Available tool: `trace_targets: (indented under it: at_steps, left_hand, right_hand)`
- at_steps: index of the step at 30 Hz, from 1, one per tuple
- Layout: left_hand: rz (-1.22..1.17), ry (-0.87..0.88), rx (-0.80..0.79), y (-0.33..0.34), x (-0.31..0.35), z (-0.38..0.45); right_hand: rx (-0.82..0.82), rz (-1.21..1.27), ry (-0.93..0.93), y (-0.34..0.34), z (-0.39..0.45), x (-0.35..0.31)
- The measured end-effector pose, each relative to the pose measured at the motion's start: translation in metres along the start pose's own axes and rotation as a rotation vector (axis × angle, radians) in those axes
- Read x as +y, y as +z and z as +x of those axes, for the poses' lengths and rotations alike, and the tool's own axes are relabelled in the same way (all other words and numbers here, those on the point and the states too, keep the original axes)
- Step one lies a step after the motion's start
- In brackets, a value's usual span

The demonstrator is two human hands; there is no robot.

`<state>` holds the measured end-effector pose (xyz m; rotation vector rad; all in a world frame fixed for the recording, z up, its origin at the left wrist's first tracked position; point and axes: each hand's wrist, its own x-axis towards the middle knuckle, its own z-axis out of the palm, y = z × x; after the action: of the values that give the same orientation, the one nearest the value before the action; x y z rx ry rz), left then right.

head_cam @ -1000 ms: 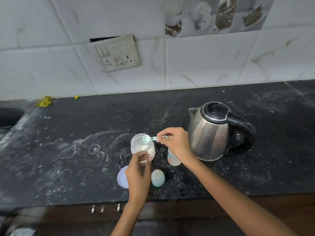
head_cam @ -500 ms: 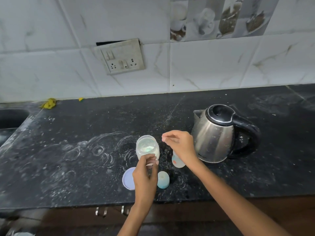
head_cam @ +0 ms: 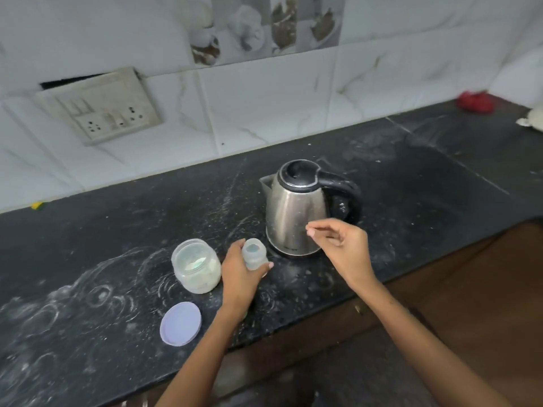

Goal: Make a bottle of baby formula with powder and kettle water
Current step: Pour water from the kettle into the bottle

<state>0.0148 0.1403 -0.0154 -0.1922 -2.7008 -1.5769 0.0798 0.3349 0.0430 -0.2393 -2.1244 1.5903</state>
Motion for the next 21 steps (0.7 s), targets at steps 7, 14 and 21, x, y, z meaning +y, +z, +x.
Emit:
trace_targets:
  at_steps: [7, 14, 21]
  left_hand:
    - [0.024, -0.023, 0.087, 0.004, 0.003, 0.008]
    - [-0.052, -0.028, 0.231, 0.014, 0.024, 0.022]
    - [-0.096, -0.032, 0.209, 0.015, 0.027, 0.03]
  right_hand:
    - [0.166, -0.311, -0.41, -0.052, 0.054, 0.004]
    - [-0.252, -0.286, -0.241, -0.067, 0.106, 0.026]
    - [-0.252, 0.098, -0.184, -0.055, 0.121, 0.026]
